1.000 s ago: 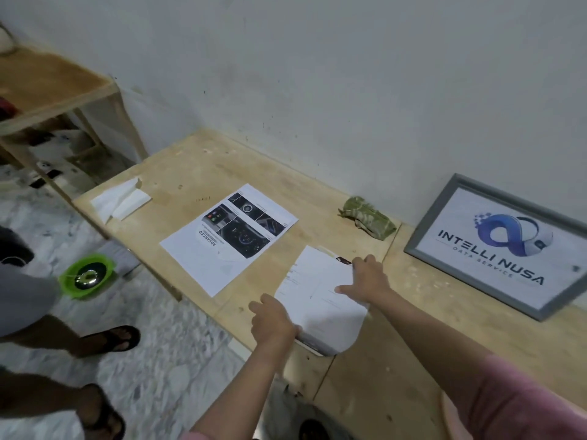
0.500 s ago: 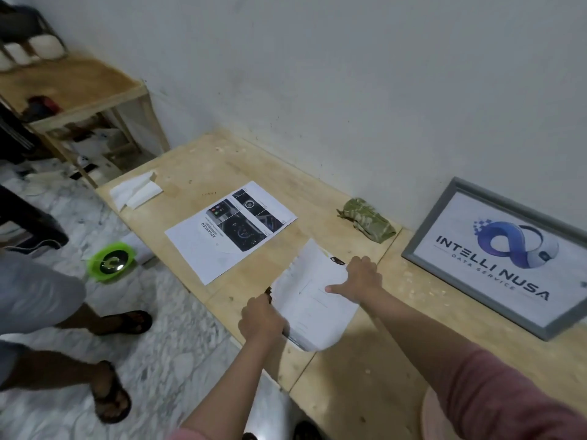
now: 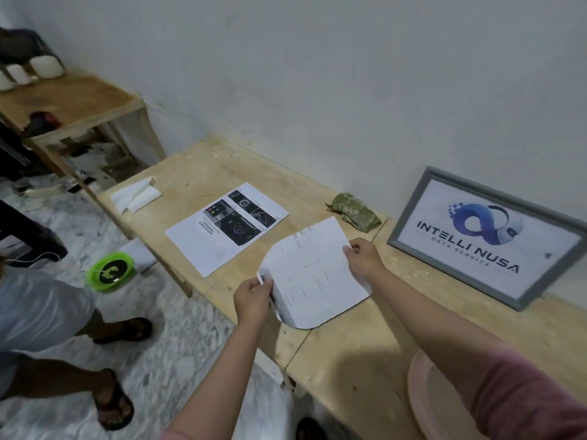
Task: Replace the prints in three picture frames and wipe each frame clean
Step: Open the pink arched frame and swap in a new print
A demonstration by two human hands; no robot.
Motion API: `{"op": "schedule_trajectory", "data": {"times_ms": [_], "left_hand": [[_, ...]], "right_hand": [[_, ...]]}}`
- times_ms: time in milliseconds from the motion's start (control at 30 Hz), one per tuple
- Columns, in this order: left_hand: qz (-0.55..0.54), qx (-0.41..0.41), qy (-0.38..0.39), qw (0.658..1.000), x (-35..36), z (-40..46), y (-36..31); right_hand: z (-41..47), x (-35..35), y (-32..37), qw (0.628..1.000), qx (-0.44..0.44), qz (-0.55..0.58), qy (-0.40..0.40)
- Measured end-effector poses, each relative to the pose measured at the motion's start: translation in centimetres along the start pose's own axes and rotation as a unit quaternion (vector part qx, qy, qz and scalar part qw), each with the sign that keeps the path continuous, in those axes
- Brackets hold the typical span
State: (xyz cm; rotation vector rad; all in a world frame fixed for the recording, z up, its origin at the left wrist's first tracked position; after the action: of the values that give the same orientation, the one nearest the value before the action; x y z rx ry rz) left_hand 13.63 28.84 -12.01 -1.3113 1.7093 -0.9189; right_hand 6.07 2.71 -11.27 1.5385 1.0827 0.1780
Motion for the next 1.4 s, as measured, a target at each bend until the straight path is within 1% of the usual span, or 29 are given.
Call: {"op": "schedule_trajectory", "data": {"times_ms": [67, 133, 200, 300, 433, 567, 667, 733, 800, 900, 967, 1067, 1133, 1300, 1400], "left_hand": [[0.018, 0.001, 0.031, 0.999, 0.7, -0.6, 0.2], [0.043, 0.013, 0.079, 0.996, 2.0, -2.2, 0.6], [0.061, 0.021, 0.114, 0.991, 3.3, -3.8, 1.0], [0.092, 0.035, 0.175, 0.980, 6.2, -7.0, 1.9], [0.131, 0.046, 0.220, 0.966, 10.1, -11.4, 3.0], [0.211, 0.096, 0.275, 0.933, 13.9, -15.3, 4.8], [0.269, 0.131, 0.294, 0.908, 16.3, -17.2, 6.1], [0.301, 0.152, 0.300, 0.892, 18.1, -18.4, 7.1], [0.327, 0.171, 0.295, 0.881, 19.1, -19.0, 7.8], [0.356, 0.197, 0.287, 0.867, 20.2, -19.7, 8.7], [0.373, 0.213, 0.284, 0.857, 20.6, -20.2, 9.1], [0.396, 0.253, 0.278, 0.838, 21.2, -20.8, 9.7], [0.410, 0.271, 0.273, 0.827, 21.4, -21.0, 9.8], [0.443, 0.307, 0.272, 0.797, 21.6, -21.4, 9.5], [0.462, 0.315, 0.275, 0.782, 21.5, -21.4, 9.4]], "right_hand": [[-1.6, -1.7, -0.8, 0.999, 0.029, 0.031, -0.034], [-4.3, -4.2, -2.4, 0.992, 0.063, 0.068, -0.081], [-7.2, -6.7, -4.3, 0.986, 0.088, 0.074, -0.125], [-12.4, -10.8, -7.9, 0.970, 0.117, 0.085, -0.194], [-18.6, -15.3, -12.8, 0.942, 0.158, 0.113, -0.274], [-23.5, -18.8, -17.5, 0.920, 0.187, 0.099, -0.330], [-25.7, -20.6, -20.3, 0.907, 0.199, 0.080, -0.362], [-26.8, -21.8, -21.8, 0.906, 0.196, 0.078, -0.366], [-27.0, -22.4, -23.3, 0.917, 0.170, 0.061, -0.356], [-27.2, -23.2, -24.8, 0.928, 0.156, -0.026, -0.336], [-27.0, -23.5, -25.5, 0.932, 0.132, -0.061, -0.331], [-26.8, -23.5, -26.9, 0.930, 0.092, -0.119, -0.336], [-26.9, -23.2, -27.4, 0.930, 0.087, -0.146, -0.327], [-27.0, -22.4, -27.5, 0.927, 0.059, -0.166, -0.331], [-27.2, -22.0, -27.5, 0.925, 0.047, -0.205, -0.318]]}}
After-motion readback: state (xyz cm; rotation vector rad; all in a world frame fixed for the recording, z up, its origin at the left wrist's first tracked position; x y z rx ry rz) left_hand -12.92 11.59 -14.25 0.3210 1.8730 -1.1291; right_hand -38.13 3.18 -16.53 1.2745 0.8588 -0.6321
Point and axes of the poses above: each hand's wrist, its own z-axis towards the middle knuckle, its own x-axis out of the palm, y = z × x, the point moved 5 cm from there along z, towards the middle knuckle, and after that the axes turned 1 degree about -z, right-handed, at the moved point
